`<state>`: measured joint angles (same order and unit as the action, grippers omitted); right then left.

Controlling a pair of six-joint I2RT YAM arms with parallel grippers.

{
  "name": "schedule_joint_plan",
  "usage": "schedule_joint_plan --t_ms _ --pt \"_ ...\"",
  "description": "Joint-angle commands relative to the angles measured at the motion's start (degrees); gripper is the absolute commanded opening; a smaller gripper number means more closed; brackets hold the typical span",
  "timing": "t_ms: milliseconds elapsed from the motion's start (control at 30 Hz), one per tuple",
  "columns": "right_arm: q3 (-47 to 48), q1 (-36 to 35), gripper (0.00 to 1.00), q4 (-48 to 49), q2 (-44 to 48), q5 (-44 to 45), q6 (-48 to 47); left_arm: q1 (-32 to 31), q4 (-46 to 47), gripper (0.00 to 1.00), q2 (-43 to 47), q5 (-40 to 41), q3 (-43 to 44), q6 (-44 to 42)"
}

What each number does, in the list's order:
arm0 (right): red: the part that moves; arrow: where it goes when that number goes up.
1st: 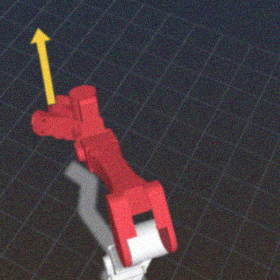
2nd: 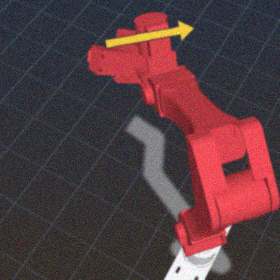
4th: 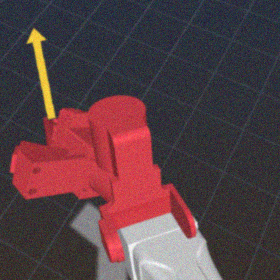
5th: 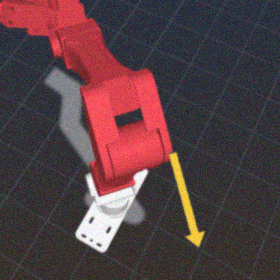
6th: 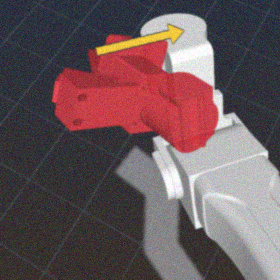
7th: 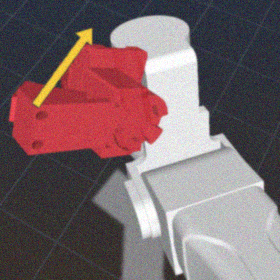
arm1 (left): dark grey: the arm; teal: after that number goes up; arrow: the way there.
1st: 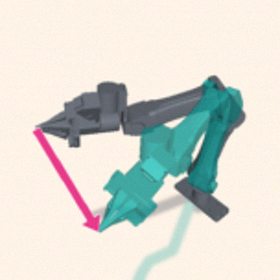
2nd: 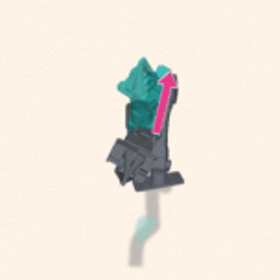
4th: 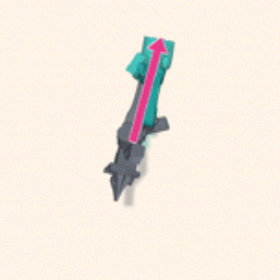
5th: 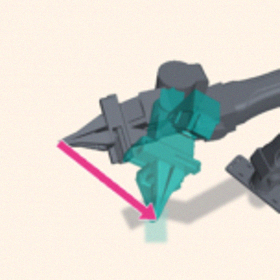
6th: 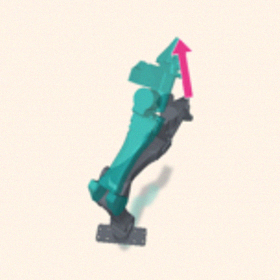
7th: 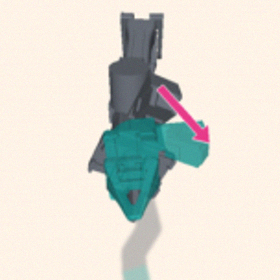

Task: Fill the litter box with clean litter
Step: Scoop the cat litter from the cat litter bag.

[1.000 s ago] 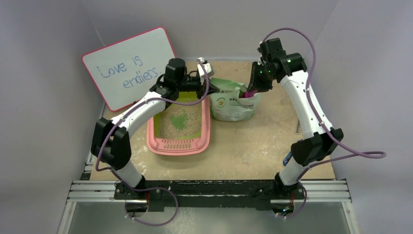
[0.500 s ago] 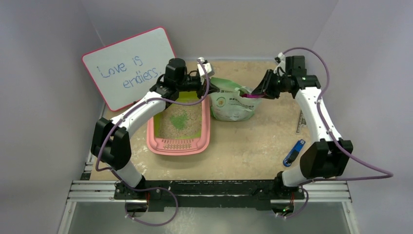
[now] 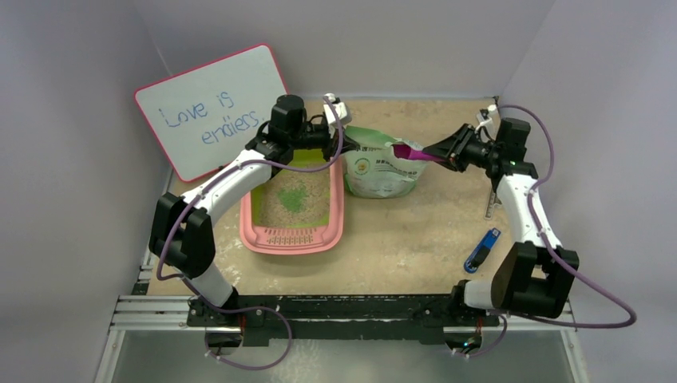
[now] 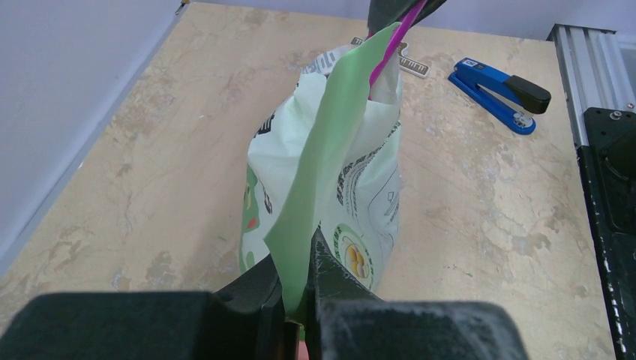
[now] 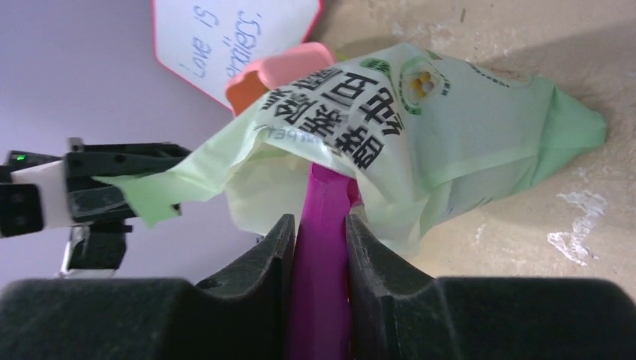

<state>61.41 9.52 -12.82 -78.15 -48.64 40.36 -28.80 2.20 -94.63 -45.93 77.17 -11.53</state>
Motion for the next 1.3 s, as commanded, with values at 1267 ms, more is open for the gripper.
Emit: schedule_joint_plan --t_ms 1267 --pt "-32.07 14.84 0.00 89.62 2.12 -19.46 61.16 0.23 7.16 0.00 0.16 -0.20 4.40 2.66"
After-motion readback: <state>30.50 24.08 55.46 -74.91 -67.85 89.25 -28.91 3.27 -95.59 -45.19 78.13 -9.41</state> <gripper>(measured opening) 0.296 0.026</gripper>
